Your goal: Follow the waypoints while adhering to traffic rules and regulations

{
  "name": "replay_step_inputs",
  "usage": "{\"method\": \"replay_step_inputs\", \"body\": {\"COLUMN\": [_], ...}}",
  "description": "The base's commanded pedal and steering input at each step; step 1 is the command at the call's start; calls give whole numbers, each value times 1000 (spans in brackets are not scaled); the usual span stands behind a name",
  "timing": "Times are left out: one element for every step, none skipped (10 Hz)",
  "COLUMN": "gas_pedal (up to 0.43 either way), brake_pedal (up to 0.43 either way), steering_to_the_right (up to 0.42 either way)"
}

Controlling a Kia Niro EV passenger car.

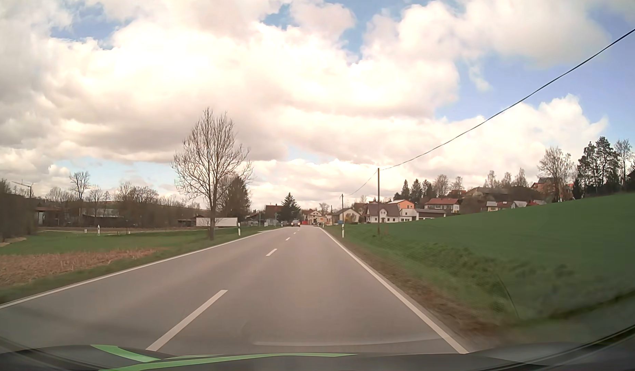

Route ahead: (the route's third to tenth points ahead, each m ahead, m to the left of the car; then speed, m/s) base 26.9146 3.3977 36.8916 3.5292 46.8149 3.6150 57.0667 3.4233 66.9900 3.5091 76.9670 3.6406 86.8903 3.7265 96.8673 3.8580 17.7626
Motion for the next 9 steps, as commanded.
{"method": "replay_step_inputs", "body": {"gas_pedal": [0, 0, 0, 0, 0, 0, 0, 0, 0], "brake_pedal": [0, 0, 0, 0, 0, 0, 0, 0, 0], "steering_to_the_right": [1, 1, 1, 1, 1, 1, 1, 1, 1]}}
